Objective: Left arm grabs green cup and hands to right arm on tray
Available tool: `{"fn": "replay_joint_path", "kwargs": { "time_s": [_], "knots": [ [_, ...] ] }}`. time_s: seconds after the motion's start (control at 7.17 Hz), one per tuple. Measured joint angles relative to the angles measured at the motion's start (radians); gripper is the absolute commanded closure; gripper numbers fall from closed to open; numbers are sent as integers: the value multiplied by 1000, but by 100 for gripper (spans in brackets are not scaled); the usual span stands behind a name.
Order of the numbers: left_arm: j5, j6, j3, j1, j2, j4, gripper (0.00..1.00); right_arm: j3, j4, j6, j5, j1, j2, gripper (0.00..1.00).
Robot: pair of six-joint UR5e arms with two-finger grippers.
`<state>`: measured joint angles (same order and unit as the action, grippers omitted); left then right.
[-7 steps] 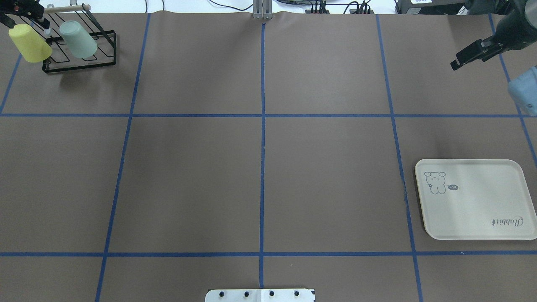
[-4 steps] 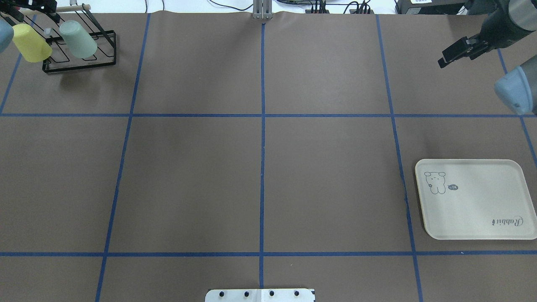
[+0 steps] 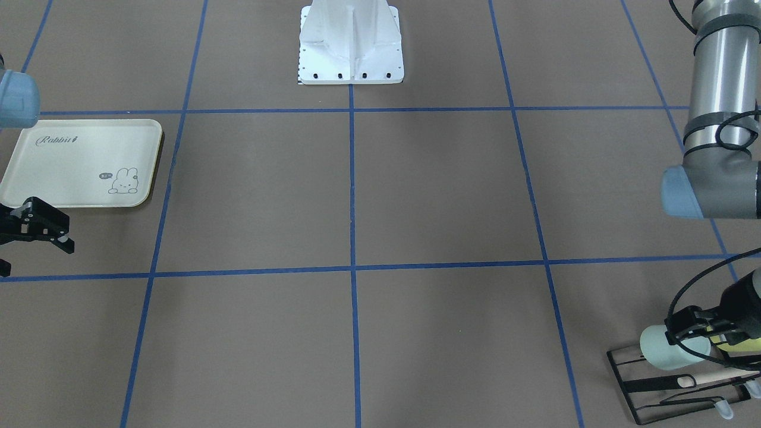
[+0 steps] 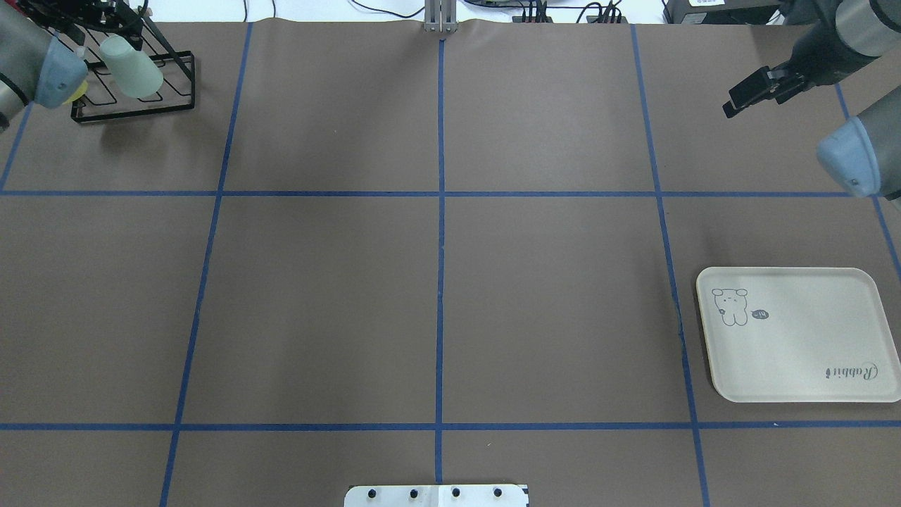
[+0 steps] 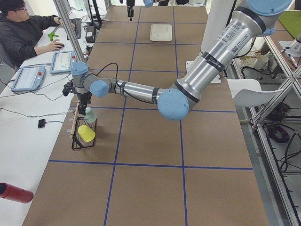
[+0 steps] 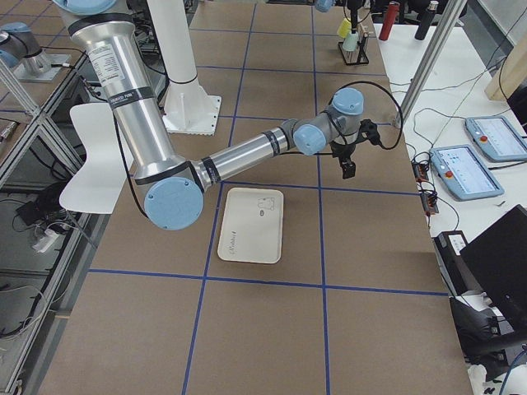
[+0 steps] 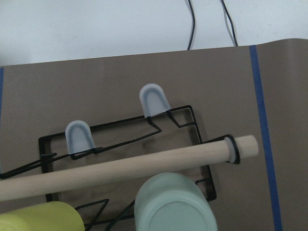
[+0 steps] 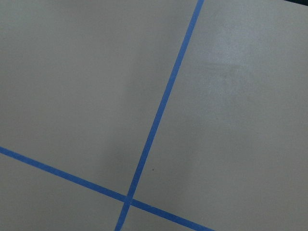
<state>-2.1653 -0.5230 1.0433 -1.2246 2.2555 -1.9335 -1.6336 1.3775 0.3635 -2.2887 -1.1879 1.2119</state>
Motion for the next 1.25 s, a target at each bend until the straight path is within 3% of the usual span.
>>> {"fn": "replay_joint_path", "kwargs": {
  "time_s": [1.12, 1.25],
  "knots": [
    [40, -22, -30, 29, -1, -25, 2, 0, 0, 0, 1, 4, 1, 0],
    [41, -22, -33, 30, 0, -27, 14, 0, 0, 0, 1, 4, 1, 0]
  ]
}}
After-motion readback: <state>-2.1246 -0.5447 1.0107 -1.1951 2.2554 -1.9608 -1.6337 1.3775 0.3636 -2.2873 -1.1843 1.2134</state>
